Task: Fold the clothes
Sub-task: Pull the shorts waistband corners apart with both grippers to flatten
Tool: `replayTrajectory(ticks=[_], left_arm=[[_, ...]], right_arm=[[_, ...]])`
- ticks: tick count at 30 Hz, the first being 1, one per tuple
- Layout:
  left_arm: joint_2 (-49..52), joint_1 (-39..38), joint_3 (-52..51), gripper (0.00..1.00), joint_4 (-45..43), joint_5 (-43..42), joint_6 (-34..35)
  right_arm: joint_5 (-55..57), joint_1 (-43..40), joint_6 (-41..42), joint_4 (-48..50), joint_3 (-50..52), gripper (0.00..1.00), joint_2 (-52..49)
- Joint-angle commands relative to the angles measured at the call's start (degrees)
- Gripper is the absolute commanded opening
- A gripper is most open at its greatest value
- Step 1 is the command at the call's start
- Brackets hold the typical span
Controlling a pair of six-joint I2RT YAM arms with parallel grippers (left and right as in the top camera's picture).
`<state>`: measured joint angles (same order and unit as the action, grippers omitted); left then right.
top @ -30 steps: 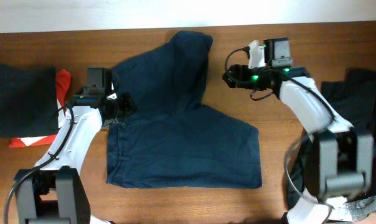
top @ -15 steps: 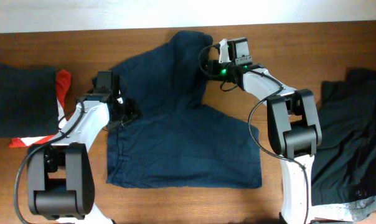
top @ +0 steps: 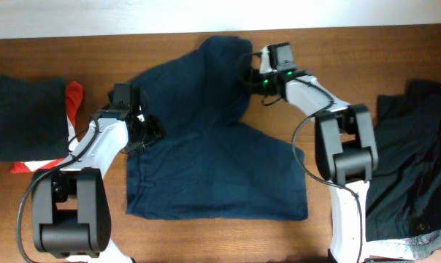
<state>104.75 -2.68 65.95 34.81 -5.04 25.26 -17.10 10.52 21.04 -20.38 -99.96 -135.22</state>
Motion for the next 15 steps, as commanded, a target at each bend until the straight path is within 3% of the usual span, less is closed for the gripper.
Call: replayTrajectory(ticks=[1,2,4,8,10,11,13,15], left_arm=[[0.7,-0.2,0.4,0.73,-0.3,0.4,-0.7],[0.7,-0.2,0.4,0.73,-0.3,0.4,-0.7],[0.7,-0.2,0.4,0.73,-0.3,0.4,-0.7],[0.7,-0.2,0.4,0.73,-0.3,0.4,-0.7],[0.7,-0.2,0.4,0.73,-0.3,0.4,-0.7],[0.7,-0.2,0.4,0.73,-0.3,0.4,-0.7],[0.7,-0.2,0.4,0.73,-0.3,0.4,-0.7],[0.7,-0.2,0.4,0.73,-0.3,0.4,-0.7]], right_arm=[[15.0,-2.8,4.9,-16.8,-3.4,0.04,7.2],[16.5,-2.7,6.7,-20.8,-3.4,0.04,7.7],[16.4,-2.6,6.7,-27.8,-3.3,0.41,7.7],[21.5,-4.7,6.3,-33.9,-3.4,0.43,7.9],[21.4,-6.6,6.2,-33.4,-4.3,0.5,8.1],[19.6,-8.0,6.2,-30.4,-4.4,0.55,8.1],[2.9,-10.3,-0.3,-21.4,-4.4,0.55,8.1],[0.6,-10.5,-0.7,-17.4,-4.4,0.56,8.1]])
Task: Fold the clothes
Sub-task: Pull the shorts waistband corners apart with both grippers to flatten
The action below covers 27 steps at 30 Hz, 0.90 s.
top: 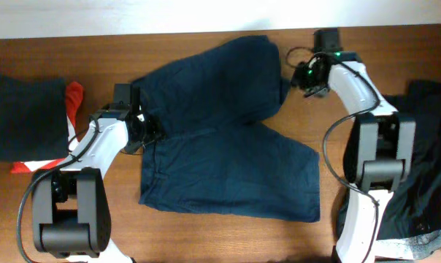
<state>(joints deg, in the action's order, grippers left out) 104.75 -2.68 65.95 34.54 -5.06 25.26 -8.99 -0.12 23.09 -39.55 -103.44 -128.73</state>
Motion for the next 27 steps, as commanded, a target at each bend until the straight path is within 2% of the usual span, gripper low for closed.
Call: replayTrajectory(ticks=[1,4,7,13,14,15,16,19,23,24,25,26,27], left_arm=[[0.7,-0.2,0.4,0.73,0.0,0.4,-0.7],[0.7,-0.2,0.4,0.73,0.0,0.4,-0.7],[0.7,-0.2,0.4,0.73,0.0,0.4,-0.7],[0.7,-0.2,0.4,0.73,0.0,0.4,-0.7],[0.7,-0.2,0.4,0.73,0.2,0.4,-0.7],[0.7,-0.2,0.4,0.73,0.2,0.4,-0.7],[0.7,-0.2,0.4,0.73,0.0,0.4,-0.7],[0.7,-0.2,0.4,0.73,0.3,0.4,-0.7],[0.7,-0.2,0.4,0.73,0.2,0.4,-0.7],[0.7,-0.2,0.4,0.73,0.2,0.4,-0.7],[0.7,-0.2,0.4,0.73,0.1,0.4,-0.7],[0.7,-0.2,0.4,0.73,0.2,0.4,-0.7],[0.7,-0.2,0.4,0.73,0.2,0.4,-0.7]], right_arm=[[-7.5,0.2,-2.7,1.9,-0.9,0.55,1.3],[-7.5,1.2,-2.7,1.9,-0.7,0.49,-1.3],[-6.6,1.6,-1.6,2.1,-0.7,0.39,-3.9],[-5.7,2.1,-1.2,2.3,-0.6,0.38,-5.8],[-5.8,2.4,-1.2,2.3,-0.6,0.31,-6.5],[-5.8,2.5,-1.2,2.4,-0.6,0.15,-6.7],[-5.7,2.3,-1.2,2.7,-0.6,0.04,-6.7],[-3.1,-0.2,-0.2,-1.5,-1.2,0.04,-3.6],[9.7,-1.7,2.9,-14.6,-1.2,0.04,4.9],[9.7,-1.7,2.9,-16.2,-1.2,0.11,5.3],[9.7,-1.8,2.9,-18.5,-1.2,0.27,5.3],[9.7,-1.8,2.9,-20.2,-1.1,0.31,5.2],[9.7,-1.8,2.3,-22.0,-1.1,0.31,5.2]])
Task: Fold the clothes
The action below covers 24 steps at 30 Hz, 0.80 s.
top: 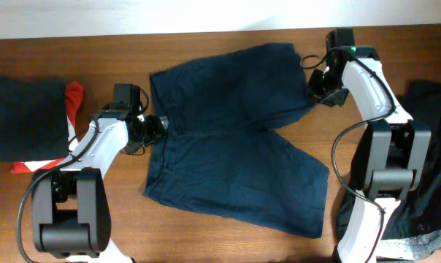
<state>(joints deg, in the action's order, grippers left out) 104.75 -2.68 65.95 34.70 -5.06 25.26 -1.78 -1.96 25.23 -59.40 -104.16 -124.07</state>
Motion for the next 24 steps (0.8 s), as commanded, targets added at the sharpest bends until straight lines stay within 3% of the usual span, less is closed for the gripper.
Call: replayTrajectory(ticks=[1,4,5,7,9,12,15,20,24], left_arm=[[0.7,-0.2,0.4,0.73,0.2,0.4,-0.7],[0.7,-0.2,0.4,0.73,0.7,0.4,-0.7],[0.7,-0.2,0.4,0.8,1.6,0.3,-0.7],[0.7,-0.2,0.4,0.85,6.4,-0.1,-0.8],[0.7,-0.2,0.4,0.93,12.5,-1.9,-4.2],[0.7,-0.2,0.4,0.98,20.6,-2.2,-4.6],[0.7,-0.2,0.4,0.98,26.6,-3.1,-4.8],[-1.3,-0.2,-1.4,0.99,29.9,-6.5,-0.2],[-11.5,-0.2,-13.4,0.98,20.2,-6.6,3.8]], right_arm=[[2.5,-0.1,-1.4,-3.9,-0.4,0.32,0.6],[4.0,-0.5,-2.4,-11.6,-0.4,0.32,0.6],[3.8,-1.2,-2.4,-14.5,-0.4,0.32,0.8],[2.8,-3.0,-2.5,-19.2,-0.4,0.34,1.9],[-2.4,-5.7,-3.0,-23.5,-0.4,0.47,3.8],[-12.2,-10.3,-10.0,-27.8,-0.3,0.5,7.2],[-12.2,-13.3,-10.0,-29.6,2.4,0.5,12.2],[-14.7,-15.0,-9.7,-26.7,16.3,0.5,26.0],[-19.3,-14.9,-4.5,-18.9,36.0,0.5,36.5]])
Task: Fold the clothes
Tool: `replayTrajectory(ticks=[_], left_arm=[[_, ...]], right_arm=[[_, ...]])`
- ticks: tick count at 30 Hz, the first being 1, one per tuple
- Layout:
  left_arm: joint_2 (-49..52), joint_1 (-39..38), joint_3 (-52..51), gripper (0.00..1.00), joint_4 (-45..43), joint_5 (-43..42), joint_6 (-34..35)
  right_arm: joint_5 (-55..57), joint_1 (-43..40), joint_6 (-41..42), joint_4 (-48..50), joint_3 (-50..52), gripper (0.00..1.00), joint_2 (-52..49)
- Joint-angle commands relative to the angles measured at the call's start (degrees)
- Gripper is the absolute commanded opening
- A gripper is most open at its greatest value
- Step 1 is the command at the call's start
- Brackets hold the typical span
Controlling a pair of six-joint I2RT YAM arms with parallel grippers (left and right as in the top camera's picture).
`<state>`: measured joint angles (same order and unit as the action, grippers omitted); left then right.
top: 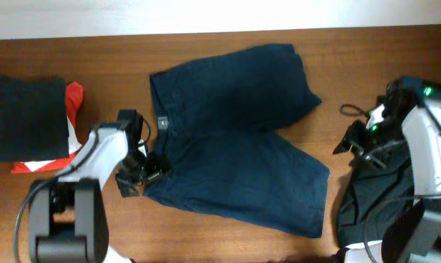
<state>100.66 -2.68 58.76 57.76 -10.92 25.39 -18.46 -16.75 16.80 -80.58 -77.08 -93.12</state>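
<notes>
Navy blue shorts (235,139) lie spread flat on the wooden table (96,58), waistband to the left and both legs pointing right. My left gripper (153,169) sits at the lower end of the waistband, its fingers apart at the cloth's edge. My right gripper (350,146) hangs over bare wood to the right of the shorts, clear of both legs, and looks open with nothing in it.
A folded dark garment (27,117) rests on red and white cloth (74,98) at the far left. A heap of dark clothes (396,197) fills the right side under my right arm. The table's far edge runs along the top.
My left gripper left the upper waistband and now sits at its lower end. My right gripper let go of the upper leg's hem and moved down and right, off the shorts.
The shorts first lay bunched, my right gripper on the upper leg near the middle and my left on the waistband. At each later moment the right gripper was further right and the shorts flatter. Now both grippers are off their holds and the shorts lie spread.
</notes>
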Motion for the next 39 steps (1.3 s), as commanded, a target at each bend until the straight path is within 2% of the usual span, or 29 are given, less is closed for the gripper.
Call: replayTrajectory(ticks=[1,3,6,9,11,13,15,18,23,28,31,36,39], left_arm=[[-9.8,-0.2,-8.2,0.97,-4.4,-0.7,4.7],[-15.3,-0.2,-12.1,0.93,-6.8,-0.7,6.3],[-18.3,-0.3,-18.6,0.8,-13.5,-0.2,9.7],[-18.3,-0.3,-23.4,0.8,-16.6,0.0,13.9],[-18.3,-0.3,-24.6,0.8,-20.9,3.5,16.5],[-18.3,-0.3,-25.3,0.78,-25.5,3.5,16.4],[-18.3,-0.3,-25.4,0.59,-27.6,3.5,16.4],[-18.3,-0.3,-25.4,0.48,-26.6,3.4,16.4],[-18.3,-0.3,-25.4,0.47,-21.6,3.4,16.4],[-18.3,-0.3,-25.4,0.35,-21.3,5.6,16.4],[-18.3,-0.3,-25.4,0.32,-21.9,7.7,16.4],[-18.3,-0.3,-25.4,0.1,-26.8,7.7,16.4],[-18.4,-0.3,-23.7,0.06,-26.7,3.6,14.6]], right_arm=[[-2.6,-0.1,4.9,3.8,12.3,0.5,7.6],[-2.6,-0.1,6.3,5.9,17.4,0.5,11.3],[-2.6,-0.1,6.2,6.8,21.6,0.5,12.9],[-2.6,-0.1,6.2,7.4,21.9,0.5,12.9],[-2.6,-0.1,6.2,8.0,21.9,0.5,12.9],[-2.9,-0.1,6.3,7.1,21.9,0.5,12.9],[-5.3,-0.1,6.3,5.8,21.9,0.5,12.9],[-5.6,-0.1,6.3,4.3,22.0,0.5,12.9],[-5.5,-0.1,6.2,4.6,22.8,0.5,12.9],[-5.3,-0.1,6.2,4.8,22.8,0.5,12.9],[-5.3,-0.1,6.2,4.8,22.8,0.5,12.9],[-5.3,-0.1,6.2,4.7,22.8,0.5,12.9],[-5.4,2.5,6.3,4.0,22.9,0.5,12.9]])
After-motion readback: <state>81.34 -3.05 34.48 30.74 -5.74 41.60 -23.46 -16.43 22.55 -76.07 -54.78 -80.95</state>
